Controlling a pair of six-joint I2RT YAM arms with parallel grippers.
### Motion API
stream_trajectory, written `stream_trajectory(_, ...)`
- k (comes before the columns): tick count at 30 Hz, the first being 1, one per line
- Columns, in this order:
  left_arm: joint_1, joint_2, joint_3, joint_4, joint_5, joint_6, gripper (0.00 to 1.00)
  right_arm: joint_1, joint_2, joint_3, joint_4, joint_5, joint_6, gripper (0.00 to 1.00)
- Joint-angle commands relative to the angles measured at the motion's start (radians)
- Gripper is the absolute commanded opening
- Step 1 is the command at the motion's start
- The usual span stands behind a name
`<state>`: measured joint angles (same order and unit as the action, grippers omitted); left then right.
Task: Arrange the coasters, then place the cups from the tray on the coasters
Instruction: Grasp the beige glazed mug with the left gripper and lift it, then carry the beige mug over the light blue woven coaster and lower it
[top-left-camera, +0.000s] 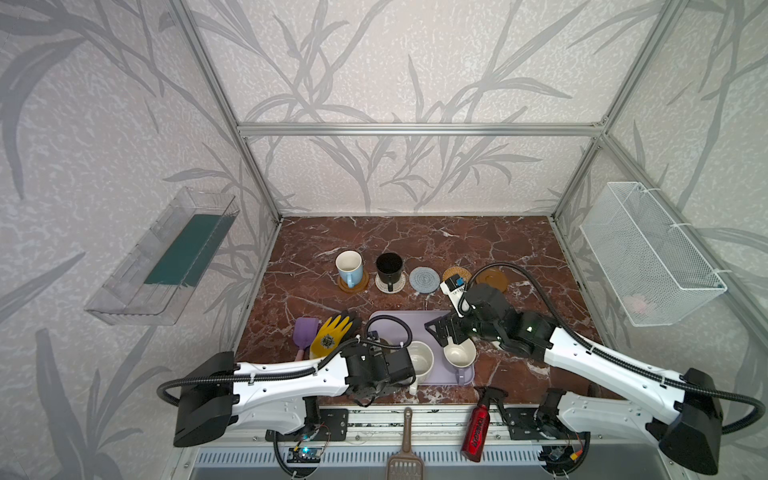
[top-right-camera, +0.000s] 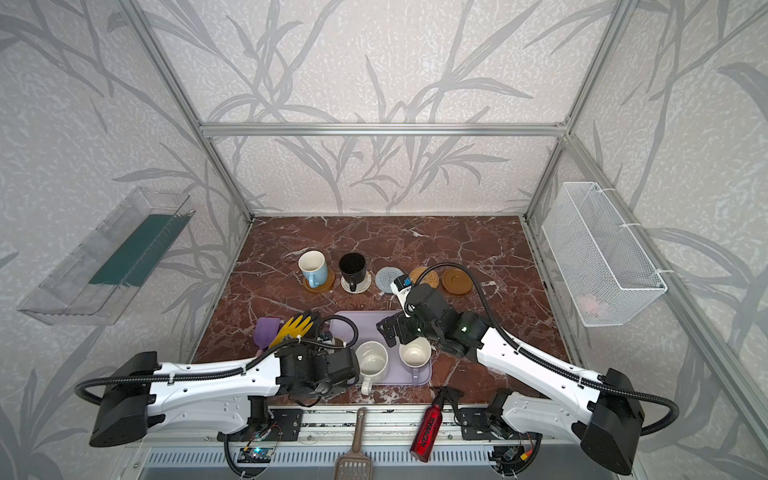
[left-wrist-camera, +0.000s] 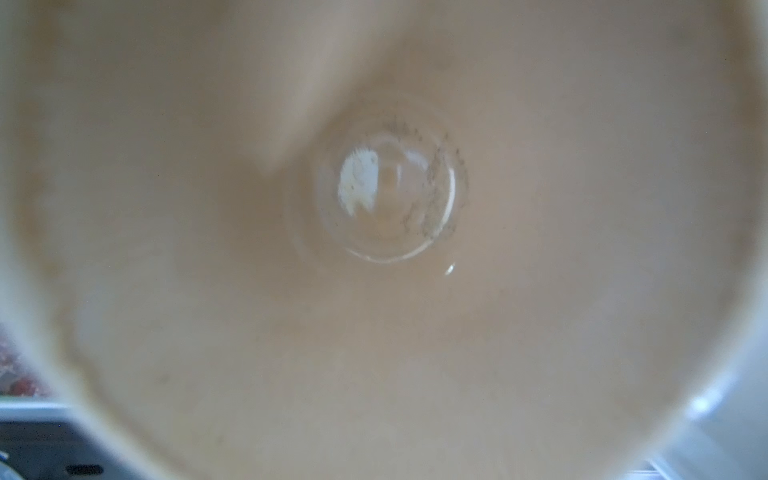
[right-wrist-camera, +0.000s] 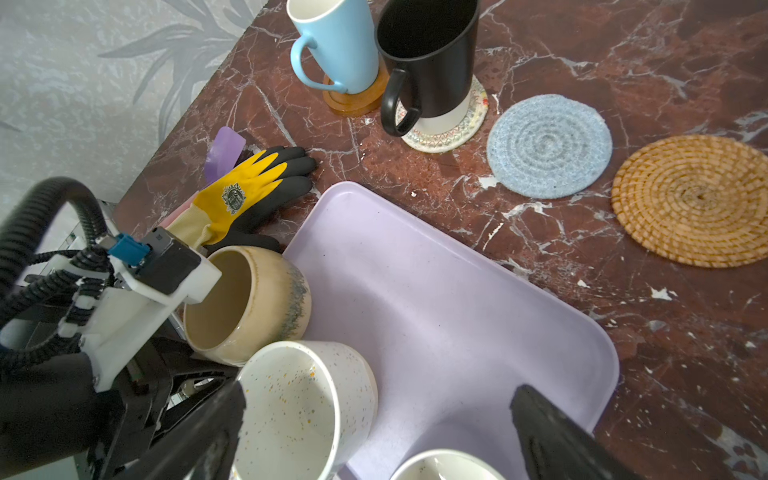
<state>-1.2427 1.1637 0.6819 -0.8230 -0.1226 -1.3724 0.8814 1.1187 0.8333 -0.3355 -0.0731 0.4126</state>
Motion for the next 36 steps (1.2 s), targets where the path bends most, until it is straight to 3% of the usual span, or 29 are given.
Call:
stream_trajectory(1, 0.005, -0.070, -0.021, -0.041, -0.096, 0.009, 0.00, -0.004, -0.010, -0.033, 0.050, -0.071, -0.021, 0.99)
stream_trajectory(5, 0.016, -0.121, -0.014, -0.077, -0.122, 0.028, 0.00, -0.004, -0.004, -0.054, 0.087, -0.169, -0.032, 0.95)
stream_trajectory(14, 0.035, -0.168, 0.046, -0.136, -0.176, 0.081, 0.00, 0.002, 0.082, -0.019, 0.137, -0.339, -0.045, 0.96)
stream_trajectory(26, 0.154, -0.158, 0.169, -0.163, -0.193, 0.276, 0.00, 0.010, 0.103, 0.019, 0.154, -0.271, -0.041, 0.99)
stream_trajectory(36, 0.245, -0.034, 0.358, -0.147, -0.202, 0.484, 0.00, -0.004, 0.019, 0.010, 0.156, -0.099, -0.070, 0.99)
